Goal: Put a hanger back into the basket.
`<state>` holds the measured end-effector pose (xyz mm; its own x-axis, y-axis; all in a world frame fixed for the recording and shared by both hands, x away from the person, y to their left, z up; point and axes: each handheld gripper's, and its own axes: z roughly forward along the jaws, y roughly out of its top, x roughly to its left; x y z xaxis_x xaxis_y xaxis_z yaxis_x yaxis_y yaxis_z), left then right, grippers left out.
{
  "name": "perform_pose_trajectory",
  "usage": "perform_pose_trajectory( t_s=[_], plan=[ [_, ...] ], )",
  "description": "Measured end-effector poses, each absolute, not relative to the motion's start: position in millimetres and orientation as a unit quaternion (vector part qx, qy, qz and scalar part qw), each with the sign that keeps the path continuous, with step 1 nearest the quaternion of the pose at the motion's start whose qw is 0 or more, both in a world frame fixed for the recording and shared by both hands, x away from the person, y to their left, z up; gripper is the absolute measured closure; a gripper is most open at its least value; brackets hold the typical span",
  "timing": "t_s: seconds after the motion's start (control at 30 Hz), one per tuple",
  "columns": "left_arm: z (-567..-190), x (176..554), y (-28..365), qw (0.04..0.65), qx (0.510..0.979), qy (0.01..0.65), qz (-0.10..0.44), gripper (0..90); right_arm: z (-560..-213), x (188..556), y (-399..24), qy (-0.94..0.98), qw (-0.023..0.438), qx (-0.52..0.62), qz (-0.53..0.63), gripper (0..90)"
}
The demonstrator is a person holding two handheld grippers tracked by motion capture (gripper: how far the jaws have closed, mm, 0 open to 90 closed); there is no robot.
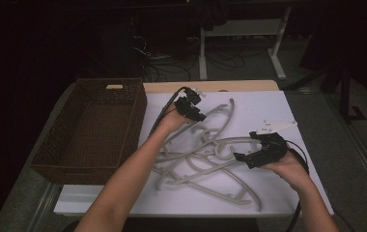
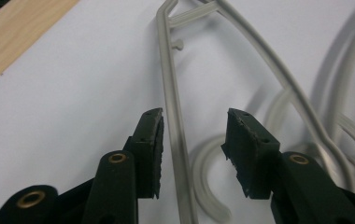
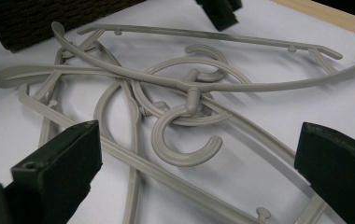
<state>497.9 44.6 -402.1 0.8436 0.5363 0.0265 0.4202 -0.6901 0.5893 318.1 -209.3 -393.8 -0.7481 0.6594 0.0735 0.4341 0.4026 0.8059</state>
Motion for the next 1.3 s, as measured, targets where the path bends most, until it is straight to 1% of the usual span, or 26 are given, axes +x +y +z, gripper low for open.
perform_pose_trajectory(
  t_s=[0.17,0.2,0.27,0.37,0.4,0.43,0.47,0.5,0.67,0.87,1.13,1.17,1.27,1.3],
  plan=[
    [-413,510,29,0.275,0.918,0.268,0.098,58.8,-393,317,-210,0.827,0.129,0.329,0.438,0.5],
    [-415,511,26,0.27,0.92,0.269,0.094,60.3,-393,317,-210,0.827,0.129,0.328,0.439,0.5],
    [-421,513,20,0.255,0.922,0.273,0.104,61.2,-392,317,-211,0.825,0.13,0.33,0.441,0.5],
    [-426,516,18,0.246,0.921,0.283,0.109,66.7,-392,316,-211,0.825,0.13,0.328,0.442,0.5],
    [-427,516,17,0.247,0.92,0.285,0.11,70.3,-392,316,-211,0.825,0.13,0.327,0.442,0.5],
    [-428,517,18,0.244,0.92,0.287,0.11,76.1,-392,316,-211,0.825,0.129,0.327,0.442,0.4],
    [-428,517,18,0.244,0.919,0.289,0.111,76.1,-392,316,-211,0.825,0.129,0.327,0.442,0.4],
    [-428,517,19,0.248,0.916,0.295,0.108,78.7,-392,316,-210,0.826,0.129,0.327,0.441,0.5],
    [-425,517,23,0.243,0.913,0.309,0.113,80.6,-392,316,-210,0.826,0.129,0.327,0.441,0.5],
    [-421,520,46,0.243,0.898,0.346,0.121,80.7,-393,316,-208,0.828,0.129,0.326,0.438,0.5],
    [-421,527,99,0.247,0.862,0.422,0.132,80.6,-395,317,-206,0.83,0.128,0.326,0.434,0.5],
    [-423,529,111,0.242,0.854,0.442,0.131,80.2,-395,317,-206,0.831,0.128,0.325,0.433,0.4],
    [-428,529,119,0.236,0.851,0.451,0.131,79.4,-396,317,-206,0.831,0.127,0.325,0.432,0.5],
    [-431,529,123,0.231,0.85,0.455,0.13,77.7,-396,317,-205,0.832,0.127,0.324,0.432,0.5]
  ],
)
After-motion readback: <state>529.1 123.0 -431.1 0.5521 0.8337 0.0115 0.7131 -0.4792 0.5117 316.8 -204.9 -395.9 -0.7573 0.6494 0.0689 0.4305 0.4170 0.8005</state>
